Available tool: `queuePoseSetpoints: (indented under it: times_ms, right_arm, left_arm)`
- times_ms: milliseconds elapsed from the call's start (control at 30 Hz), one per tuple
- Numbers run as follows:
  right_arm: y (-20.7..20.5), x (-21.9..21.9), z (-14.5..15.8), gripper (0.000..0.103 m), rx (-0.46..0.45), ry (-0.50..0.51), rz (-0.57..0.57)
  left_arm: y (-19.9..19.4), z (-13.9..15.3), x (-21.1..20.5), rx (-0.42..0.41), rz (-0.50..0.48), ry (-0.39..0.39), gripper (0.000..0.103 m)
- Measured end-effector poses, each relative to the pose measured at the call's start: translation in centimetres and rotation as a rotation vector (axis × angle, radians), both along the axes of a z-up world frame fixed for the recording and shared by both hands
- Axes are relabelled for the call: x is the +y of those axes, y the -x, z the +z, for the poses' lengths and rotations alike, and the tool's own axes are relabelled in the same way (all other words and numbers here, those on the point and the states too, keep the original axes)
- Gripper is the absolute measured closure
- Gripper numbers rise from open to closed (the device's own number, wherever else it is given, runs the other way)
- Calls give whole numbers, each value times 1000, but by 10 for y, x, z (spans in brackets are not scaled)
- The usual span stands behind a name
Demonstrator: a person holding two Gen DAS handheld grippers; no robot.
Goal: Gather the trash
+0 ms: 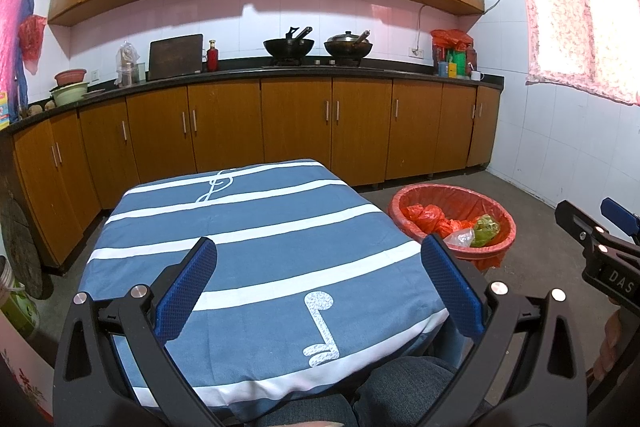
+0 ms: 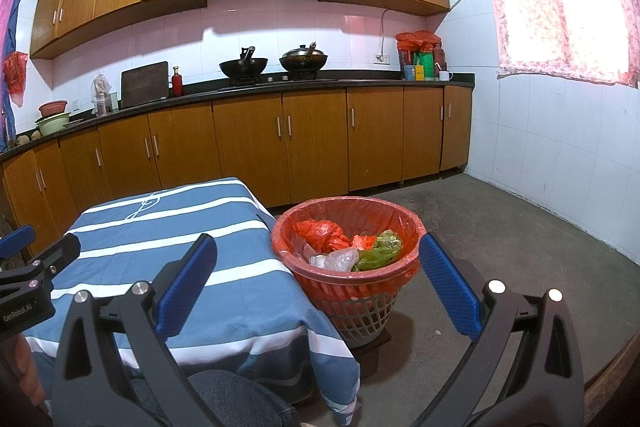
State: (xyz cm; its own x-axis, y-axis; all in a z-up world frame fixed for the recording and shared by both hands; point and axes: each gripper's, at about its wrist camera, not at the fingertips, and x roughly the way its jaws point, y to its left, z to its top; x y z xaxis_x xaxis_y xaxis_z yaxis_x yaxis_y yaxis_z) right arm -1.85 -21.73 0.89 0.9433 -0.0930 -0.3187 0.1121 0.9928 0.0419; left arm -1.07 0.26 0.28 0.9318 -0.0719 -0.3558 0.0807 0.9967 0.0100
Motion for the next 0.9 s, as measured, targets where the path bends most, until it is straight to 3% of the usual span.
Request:
queuePoseSetpoints:
  times_ms: [900]
  right_arm:
    - [0, -1, 1, 4, 1, -2, 0]
  left_arm:
    - [1, -12, -7, 21, -5, 6, 2]
